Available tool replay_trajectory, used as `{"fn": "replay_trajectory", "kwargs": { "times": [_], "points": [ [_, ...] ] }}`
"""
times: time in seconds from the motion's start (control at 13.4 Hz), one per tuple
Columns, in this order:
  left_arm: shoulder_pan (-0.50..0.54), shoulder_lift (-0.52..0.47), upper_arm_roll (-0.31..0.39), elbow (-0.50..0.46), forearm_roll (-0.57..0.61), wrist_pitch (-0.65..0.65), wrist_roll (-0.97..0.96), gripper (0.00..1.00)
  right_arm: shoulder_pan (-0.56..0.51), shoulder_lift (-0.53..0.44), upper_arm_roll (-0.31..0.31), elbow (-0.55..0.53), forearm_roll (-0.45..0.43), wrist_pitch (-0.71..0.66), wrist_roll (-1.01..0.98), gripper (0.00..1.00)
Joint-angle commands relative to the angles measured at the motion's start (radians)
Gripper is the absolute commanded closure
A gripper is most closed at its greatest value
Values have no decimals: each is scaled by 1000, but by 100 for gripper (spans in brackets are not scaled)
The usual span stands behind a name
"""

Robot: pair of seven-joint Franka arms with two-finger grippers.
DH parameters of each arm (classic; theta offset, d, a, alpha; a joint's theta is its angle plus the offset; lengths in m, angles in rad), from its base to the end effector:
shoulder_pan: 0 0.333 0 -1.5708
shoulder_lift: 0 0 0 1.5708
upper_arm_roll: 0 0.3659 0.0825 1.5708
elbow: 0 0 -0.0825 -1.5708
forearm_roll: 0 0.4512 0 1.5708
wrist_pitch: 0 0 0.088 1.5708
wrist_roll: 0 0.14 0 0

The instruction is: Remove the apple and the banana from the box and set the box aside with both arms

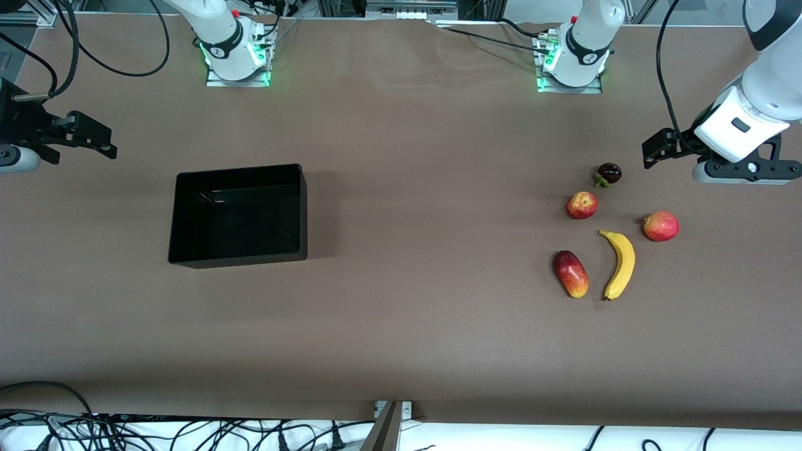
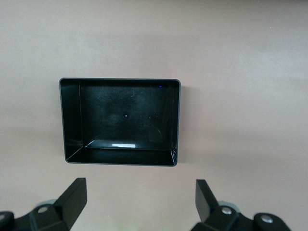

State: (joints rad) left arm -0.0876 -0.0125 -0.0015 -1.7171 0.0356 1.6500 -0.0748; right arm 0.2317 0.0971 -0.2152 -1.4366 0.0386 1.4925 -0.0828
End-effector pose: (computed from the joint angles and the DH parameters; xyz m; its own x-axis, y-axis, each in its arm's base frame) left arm 0.6143 -0.0501 0.5770 0.9985 -0.0170 -0.0518 -0.0191 -0.9990 -0.0393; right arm 0.6466 0.0234 0.6462 0.9941 0.1023 -0.0373 0.1016 -0.9946 -0.0210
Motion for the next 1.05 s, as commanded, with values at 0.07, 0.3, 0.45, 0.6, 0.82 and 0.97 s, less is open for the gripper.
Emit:
{"fn": "replay_trajectory", "kwargs": {
  "times": [0.07, 0.3, 0.45, 0.6, 0.82, 0.97],
  "points": [
    [0, -10, 1, 10, -8, -16, 15, 0, 0, 10, 5, 27, -19, -5, 9, 0],
    [0, -10, 2, 10, -6, -18, 17, 0, -2, 10, 4, 27, -23, -8, 9, 0],
    [0, -10, 2, 10, -8, -16, 17, 0, 0, 10, 5, 27, -39, -8, 9, 0],
    [0, -10, 2, 10, -6, -16, 17, 0, 0, 10, 7, 27, -39, -11, 11, 0],
    [-1, -10, 0, 10, -6, -16, 17, 0, 0, 10, 7, 27, -37, -17, 14, 0],
    [-1, -9, 0, 10, -6, -16, 17, 0, 0, 10, 5, 27, -37, -17, 15, 0]
  ]
}}
